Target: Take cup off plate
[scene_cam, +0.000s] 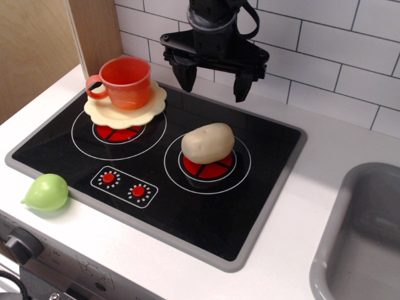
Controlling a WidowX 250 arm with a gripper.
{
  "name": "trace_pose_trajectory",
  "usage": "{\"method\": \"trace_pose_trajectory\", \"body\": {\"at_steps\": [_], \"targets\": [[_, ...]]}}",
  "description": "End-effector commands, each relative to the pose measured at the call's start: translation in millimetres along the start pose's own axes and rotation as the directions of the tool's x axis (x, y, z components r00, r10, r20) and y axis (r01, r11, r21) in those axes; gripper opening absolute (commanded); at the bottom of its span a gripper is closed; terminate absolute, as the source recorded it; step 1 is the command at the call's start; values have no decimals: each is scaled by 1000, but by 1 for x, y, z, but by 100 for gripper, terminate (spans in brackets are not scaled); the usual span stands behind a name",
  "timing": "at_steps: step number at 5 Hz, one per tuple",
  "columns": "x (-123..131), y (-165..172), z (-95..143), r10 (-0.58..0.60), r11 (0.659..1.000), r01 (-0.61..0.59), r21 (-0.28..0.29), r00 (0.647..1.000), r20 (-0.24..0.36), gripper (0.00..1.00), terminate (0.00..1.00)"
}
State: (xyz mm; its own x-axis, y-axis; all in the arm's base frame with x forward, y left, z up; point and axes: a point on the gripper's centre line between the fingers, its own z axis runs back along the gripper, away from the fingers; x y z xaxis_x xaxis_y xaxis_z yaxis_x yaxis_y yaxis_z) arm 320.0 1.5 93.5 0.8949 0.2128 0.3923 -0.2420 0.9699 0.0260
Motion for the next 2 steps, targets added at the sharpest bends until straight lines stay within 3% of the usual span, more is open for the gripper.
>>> {"method": "trace_pose_trajectory", "body": {"at_steps": [1, 2], "targets": [[0, 0, 0, 0, 1000, 0, 0, 1000, 0, 100, 0], [11, 12, 27, 0, 993, 7, -115, 998, 59, 100, 0]]}}
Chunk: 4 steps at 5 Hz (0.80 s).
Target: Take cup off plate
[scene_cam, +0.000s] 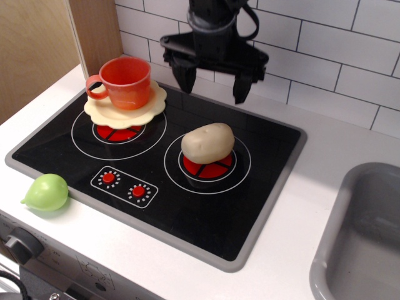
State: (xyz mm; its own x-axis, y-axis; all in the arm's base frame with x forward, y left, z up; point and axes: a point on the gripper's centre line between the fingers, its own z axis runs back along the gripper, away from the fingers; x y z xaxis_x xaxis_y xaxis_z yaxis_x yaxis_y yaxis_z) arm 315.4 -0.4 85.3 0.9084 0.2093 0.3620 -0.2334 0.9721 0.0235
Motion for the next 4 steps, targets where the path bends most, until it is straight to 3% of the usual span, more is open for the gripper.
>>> {"method": "trace_pose_trajectory", "body": {"at_steps": [1, 2, 3, 4], "targets": [[22, 31, 59, 16, 987, 6, -159, 991, 136, 100, 0], [21, 50, 69, 14, 991, 2, -136, 993, 116, 100, 0], [9, 72, 65, -123, 992, 122, -35, 992, -3, 100, 0], [0, 100, 66, -207, 978, 207, -5, 977, -60, 100, 0]]}}
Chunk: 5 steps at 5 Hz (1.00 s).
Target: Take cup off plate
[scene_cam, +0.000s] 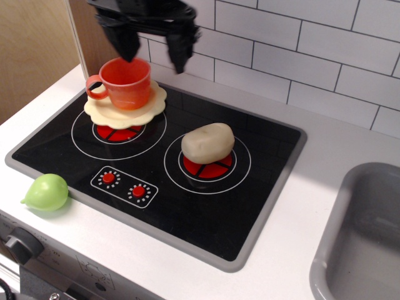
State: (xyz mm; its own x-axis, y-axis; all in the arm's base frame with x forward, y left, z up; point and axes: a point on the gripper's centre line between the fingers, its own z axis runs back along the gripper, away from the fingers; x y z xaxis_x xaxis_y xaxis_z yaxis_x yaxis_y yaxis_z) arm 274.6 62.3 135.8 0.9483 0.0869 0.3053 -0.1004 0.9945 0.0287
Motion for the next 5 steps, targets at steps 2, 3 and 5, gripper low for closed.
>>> {"method": "trace_pose_trajectory", "body": {"at_steps": [2, 3, 5], "targets": [[-10, 83, -10, -218, 973, 221, 63, 975, -51, 100, 0], [-1, 96, -25, -363, 931, 363, -35, 915, -174, 100, 0], [12, 97, -38, -437, 893, 449, 40, 885, -161, 100, 0]]}}
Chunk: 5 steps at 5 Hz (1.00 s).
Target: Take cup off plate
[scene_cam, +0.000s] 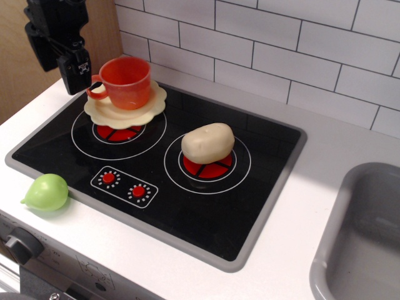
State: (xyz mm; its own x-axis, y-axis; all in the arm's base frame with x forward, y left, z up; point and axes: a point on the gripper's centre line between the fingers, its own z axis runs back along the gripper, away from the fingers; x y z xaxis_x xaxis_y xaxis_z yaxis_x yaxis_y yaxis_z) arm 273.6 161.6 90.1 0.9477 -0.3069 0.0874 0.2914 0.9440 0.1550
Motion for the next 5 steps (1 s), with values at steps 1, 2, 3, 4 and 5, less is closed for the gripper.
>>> {"method": "trace_pose_trajectory", "body": {"at_steps": [1, 2, 3, 4, 5], "targets": [[16, -2, 8, -84, 996, 85, -7, 995, 50, 100, 0], [20, -10, 3, -103, 993, 104, -50, 994, 26, 100, 0], [21, -18, -3, -132, 988, 133, -82, 991, 15, 100, 0], [23, -19, -1, -127, 986, 132, -100, 990, 54, 100, 0], [24, -24, -4, -111, 992, 116, -48, 989, 102, 0, 0]]}}
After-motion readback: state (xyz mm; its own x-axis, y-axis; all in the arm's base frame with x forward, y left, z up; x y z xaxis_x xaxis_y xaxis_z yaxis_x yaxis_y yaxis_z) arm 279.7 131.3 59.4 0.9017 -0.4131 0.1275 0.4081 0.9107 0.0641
